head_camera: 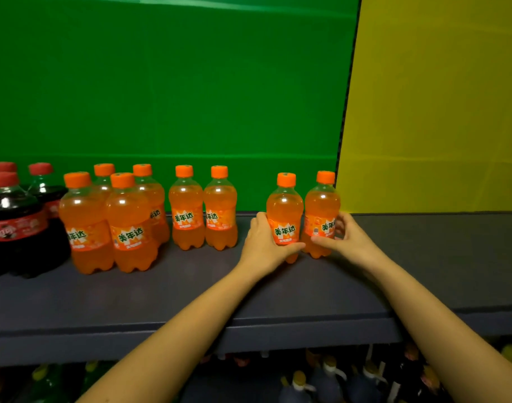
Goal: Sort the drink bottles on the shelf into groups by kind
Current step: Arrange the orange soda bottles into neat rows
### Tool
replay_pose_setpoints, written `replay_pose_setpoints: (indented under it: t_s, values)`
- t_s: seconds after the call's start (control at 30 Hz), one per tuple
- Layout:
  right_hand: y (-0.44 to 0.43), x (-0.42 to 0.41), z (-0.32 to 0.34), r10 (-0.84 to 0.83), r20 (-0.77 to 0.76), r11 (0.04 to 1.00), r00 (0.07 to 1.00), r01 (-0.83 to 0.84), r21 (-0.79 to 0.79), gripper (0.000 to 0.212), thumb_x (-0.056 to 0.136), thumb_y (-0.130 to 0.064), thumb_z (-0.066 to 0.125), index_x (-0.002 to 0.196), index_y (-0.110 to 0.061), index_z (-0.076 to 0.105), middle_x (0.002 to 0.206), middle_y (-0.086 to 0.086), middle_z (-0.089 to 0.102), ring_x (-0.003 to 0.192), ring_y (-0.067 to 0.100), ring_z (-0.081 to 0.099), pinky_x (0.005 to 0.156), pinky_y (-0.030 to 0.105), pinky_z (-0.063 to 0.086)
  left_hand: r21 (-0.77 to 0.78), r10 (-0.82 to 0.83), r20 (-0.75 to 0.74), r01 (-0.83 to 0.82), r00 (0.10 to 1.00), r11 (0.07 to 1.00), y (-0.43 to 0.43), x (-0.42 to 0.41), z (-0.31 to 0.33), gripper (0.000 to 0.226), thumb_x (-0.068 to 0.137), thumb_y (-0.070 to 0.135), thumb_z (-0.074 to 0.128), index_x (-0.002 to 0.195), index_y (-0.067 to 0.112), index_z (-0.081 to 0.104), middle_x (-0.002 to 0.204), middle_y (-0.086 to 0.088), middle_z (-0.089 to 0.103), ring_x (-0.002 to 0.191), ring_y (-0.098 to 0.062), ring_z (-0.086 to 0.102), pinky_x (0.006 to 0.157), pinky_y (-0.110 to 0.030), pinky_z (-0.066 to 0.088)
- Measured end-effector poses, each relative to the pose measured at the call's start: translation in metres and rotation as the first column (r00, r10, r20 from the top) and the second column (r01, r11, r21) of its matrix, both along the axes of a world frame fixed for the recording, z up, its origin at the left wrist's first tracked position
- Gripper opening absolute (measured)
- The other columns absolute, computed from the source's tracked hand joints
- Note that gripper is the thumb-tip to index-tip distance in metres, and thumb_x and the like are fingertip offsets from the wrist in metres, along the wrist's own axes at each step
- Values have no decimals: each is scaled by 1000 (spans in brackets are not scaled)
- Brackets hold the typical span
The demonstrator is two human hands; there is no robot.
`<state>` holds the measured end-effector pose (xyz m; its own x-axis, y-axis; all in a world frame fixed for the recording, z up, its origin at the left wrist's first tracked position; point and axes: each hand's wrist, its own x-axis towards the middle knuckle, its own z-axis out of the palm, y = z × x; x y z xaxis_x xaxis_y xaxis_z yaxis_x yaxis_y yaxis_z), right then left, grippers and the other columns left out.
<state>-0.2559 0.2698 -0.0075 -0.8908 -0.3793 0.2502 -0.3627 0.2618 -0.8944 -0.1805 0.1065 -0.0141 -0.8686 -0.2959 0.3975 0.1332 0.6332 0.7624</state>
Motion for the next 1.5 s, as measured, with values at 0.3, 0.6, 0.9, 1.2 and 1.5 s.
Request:
replay_pose_setpoints:
  t_s: [0.3,0.6,0.9,1.2,1.5]
  values:
    - [-8,10,-4,1,-100,1000,995,-2,-15,66,73,-20,75,129,-13,42,126,7,55,102,14,52,91,31,44,15,94,-112,-92,989,996,-11,26,-3,64,61,35,83,111,14,49,110,-5,59,103,-18,57,90,-41,50]
    - [-55,57,6,161,-118,984,980,-169,-55,55,71,-23,76,114,-27,43,110,-7,55,101,11,55,89,28,45,8,267,-192,-271,944,963,-54,87,-1,72,56,35,85,114,14,47,112,-2,64,98,-13,61,85,-26,49]
    - [-119,94,-5,134,-105,987,985,-143,-80,67,69,-26,79,127,-17,45,124,3,59,111,18,57,97,40,48,-51,311,-179,-325,933,944,-99,105,0,71,60,34,83,117,9,48,118,-7,63,106,-20,60,84,-22,45]
    - [-131,104,-12,80,-133,995,988,-88,-50,63,71,-28,78,125,-19,48,110,-6,58,101,9,57,88,25,46,-151,303,-174,-329,937,932,-111,112,-4,77,65,43,78,128,18,41,126,-1,56,116,-19,54,90,-32,46]
    - [-134,102,-15,70,-149,994,986,-81,-69,60,73,-23,76,126,-22,48,123,1,59,111,14,56,99,39,47,-215,309,-262,-367,914,905,-107,122,-3,72,78,35,70,134,15,31,131,-2,47,122,-20,48,90,-29,43]
